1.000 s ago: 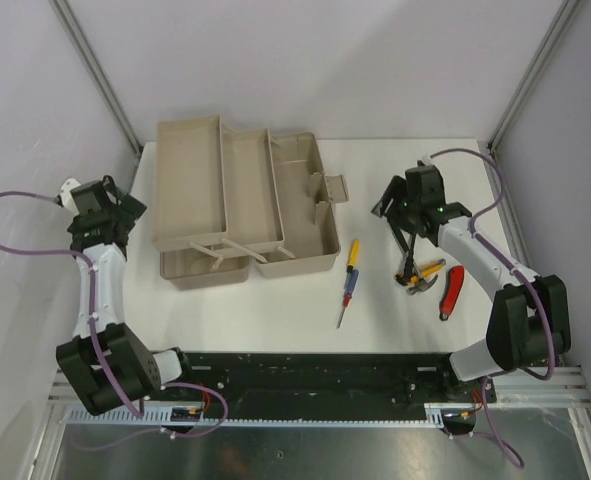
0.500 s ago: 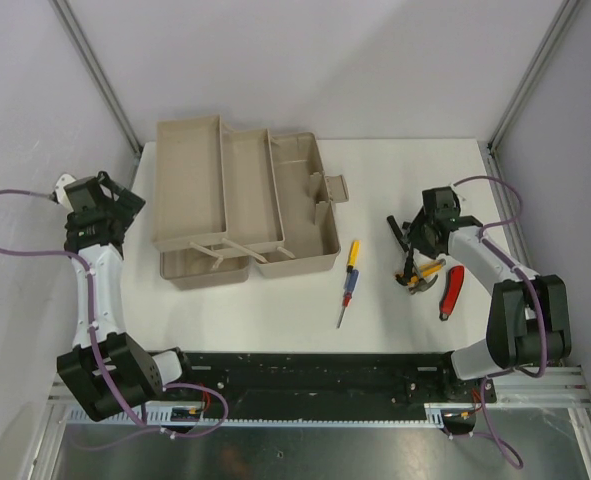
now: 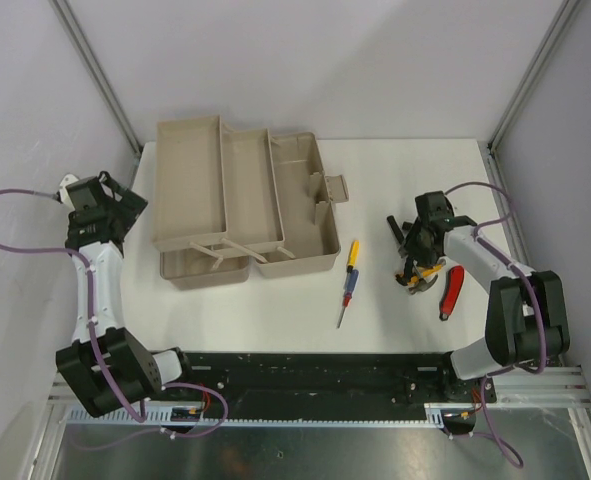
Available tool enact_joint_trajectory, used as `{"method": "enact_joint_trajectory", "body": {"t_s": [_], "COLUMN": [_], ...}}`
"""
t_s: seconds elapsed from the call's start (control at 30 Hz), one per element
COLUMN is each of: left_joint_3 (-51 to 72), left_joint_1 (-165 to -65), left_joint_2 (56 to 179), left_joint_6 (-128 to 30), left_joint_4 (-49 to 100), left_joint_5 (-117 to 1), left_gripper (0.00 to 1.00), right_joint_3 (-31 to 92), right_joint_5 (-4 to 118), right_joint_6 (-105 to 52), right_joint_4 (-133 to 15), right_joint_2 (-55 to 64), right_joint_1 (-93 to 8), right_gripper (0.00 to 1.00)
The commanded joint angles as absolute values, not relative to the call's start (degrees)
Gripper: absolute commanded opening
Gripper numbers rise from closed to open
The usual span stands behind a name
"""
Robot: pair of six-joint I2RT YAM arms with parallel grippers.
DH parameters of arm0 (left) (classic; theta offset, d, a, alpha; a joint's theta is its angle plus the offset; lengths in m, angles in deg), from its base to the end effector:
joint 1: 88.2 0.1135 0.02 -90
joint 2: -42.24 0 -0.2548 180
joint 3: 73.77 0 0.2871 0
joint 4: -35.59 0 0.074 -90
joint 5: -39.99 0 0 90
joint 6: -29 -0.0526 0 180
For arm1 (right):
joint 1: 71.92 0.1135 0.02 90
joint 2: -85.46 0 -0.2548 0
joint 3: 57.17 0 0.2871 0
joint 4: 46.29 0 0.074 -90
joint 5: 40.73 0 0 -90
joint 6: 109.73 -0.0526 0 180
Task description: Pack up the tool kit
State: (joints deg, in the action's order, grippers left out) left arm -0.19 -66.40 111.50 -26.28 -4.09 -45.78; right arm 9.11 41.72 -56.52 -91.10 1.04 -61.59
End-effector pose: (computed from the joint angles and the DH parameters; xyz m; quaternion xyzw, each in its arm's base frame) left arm 0.2949 0.1221 0.3002 -0.4353 0.7740 -0.0190 0.4594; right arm 0.3214 0.0516 0.1654 0.2370 0.9409 0.0346 0.2395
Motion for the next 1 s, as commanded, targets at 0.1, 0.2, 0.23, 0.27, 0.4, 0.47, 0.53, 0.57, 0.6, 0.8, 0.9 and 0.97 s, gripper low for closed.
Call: {"method": "enact_joint_trajectory", "body": {"t_s": [0.1, 0.2, 0.23, 0.27, 0.4, 0.47, 0.53, 0.57, 0.6, 0.8, 0.9, 0.97], "left_joint_3": [-0.1, -0.1, 0.0, 0.0, 0.0, 0.0, 0.0, 0.0, 0.0, 0.0, 0.1, 0.1], "left_joint_1": [-66.5, -66.5, -66.5, -66.5, -66.5, -66.4, -66.4, -66.5, -66.5, -66.5, -66.5, -66.5], "left_joint_2": [111.9, 112.4, 112.6, 112.7, 112.9, 113.0, 113.1, 113.0, 113.0, 112.8, 112.7, 112.6], "left_joint_6": [-25.4, -25.3, -25.3, -25.3, -25.3, -25.3, -25.3, -25.3, -25.3, -25.2, -25.2, -25.2], "left_joint_4": [-3.5, -3.5, -3.5, -3.5, -3.5, -3.5, -3.5, -3.5, -3.5, -3.5, -3.5, -3.5], "left_joint_5": [-46.4, -46.6, -46.7, -46.7, -46.9, -47.0, -47.1, -47.1, -47.1, -47.4, -47.6, -47.9], "left_gripper": [0.96, 0.96, 0.96, 0.96, 0.96, 0.96, 0.96, 0.96, 0.96, 0.96, 0.96, 0.96], "right_joint_3": [9.1, 9.0, 9.0, 9.0, 9.1, 9.1, 9.1, 9.1, 9.1, 11.6, 15.4, 18.3], "right_joint_5": [41.7, 41.7, 41.4, 41.0, 40.2, 40.3, 40.4, 40.4, 40.2, 37.1, 35.9, 36.1], "right_joint_6": [-56.5, -56.9, -57.1, -57.5, -58.5, -58.7, -58.8, -58.9, -58.9, -58.6, -57.6, -56.3], "right_joint_4": [-92.4, -91.8, -91.7, -91.5, -90.1, -89.1, -88.4, -88.1, -88.0, -88.0, -88.1, -88.1], "right_joint_2": [-1.8, -3.7, -4.3, -4.7, -5.8, -6.3, -6.4, -6.1, -5.5, 2.4, 6.0, 7.0], "right_joint_1": [-58.6, -57.9, -57.8, -57.7, -57.6, -57.7, -57.6, -57.5, -57.2, -55.0, -53.4, -52.5], "right_gripper": [0.47, 0.44, 0.42, 0.41, 0.35, 0.28, 0.13, 0.06, 0.03, 0.0, 0.0, 0.0]}}
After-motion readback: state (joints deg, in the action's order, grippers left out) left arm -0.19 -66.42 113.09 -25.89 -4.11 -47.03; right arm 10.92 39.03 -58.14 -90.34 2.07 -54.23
